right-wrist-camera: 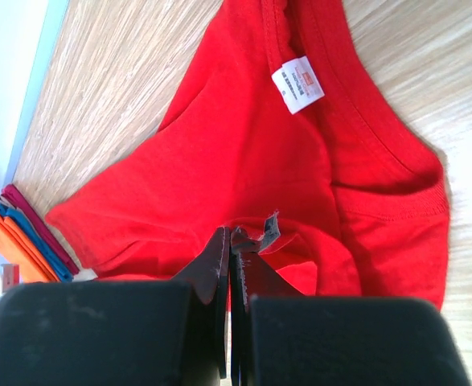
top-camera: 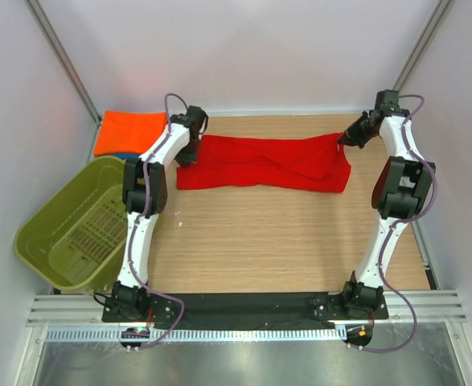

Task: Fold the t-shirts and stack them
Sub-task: Fold the tshirt

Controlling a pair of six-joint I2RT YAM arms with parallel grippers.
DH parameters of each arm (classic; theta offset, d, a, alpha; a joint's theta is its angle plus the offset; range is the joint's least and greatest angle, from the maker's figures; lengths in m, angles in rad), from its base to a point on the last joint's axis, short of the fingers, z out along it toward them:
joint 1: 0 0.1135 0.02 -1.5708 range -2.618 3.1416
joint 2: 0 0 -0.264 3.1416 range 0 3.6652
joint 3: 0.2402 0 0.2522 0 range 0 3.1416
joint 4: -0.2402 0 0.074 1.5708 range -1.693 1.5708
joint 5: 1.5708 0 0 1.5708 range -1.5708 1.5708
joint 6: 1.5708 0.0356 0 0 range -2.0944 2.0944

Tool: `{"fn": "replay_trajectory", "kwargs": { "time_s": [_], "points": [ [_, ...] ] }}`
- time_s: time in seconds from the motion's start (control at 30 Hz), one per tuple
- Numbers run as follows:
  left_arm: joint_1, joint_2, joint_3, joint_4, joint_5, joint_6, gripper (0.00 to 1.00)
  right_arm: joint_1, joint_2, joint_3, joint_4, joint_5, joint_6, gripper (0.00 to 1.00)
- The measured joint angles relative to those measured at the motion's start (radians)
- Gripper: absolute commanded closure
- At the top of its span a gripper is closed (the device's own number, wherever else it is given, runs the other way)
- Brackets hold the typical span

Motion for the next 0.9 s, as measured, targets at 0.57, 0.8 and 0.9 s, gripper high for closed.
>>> {"fn": "replay_trajectory", "kwargs": {
  "time_s": [0.57,0.8,0.9],
  "points": [
    [0.000,0.041,0.072,-0.013,-0.021,-0.003,1.00,0.001,0.037,0.005,0.116,-0.023,-0.019,0.99],
    [0.000,0.048,0.075,-0.014,-0.023,-0.003,1.00,0.001,0.029,0.003,0.138,-0.023,-0.019,0.99],
    [0.000,0.048,0.083,-0.016,-0.025,-0.004,1.00,0.001,0.021,0.003,0.146,-0.022,-0.019,0.99]
  ]
}}
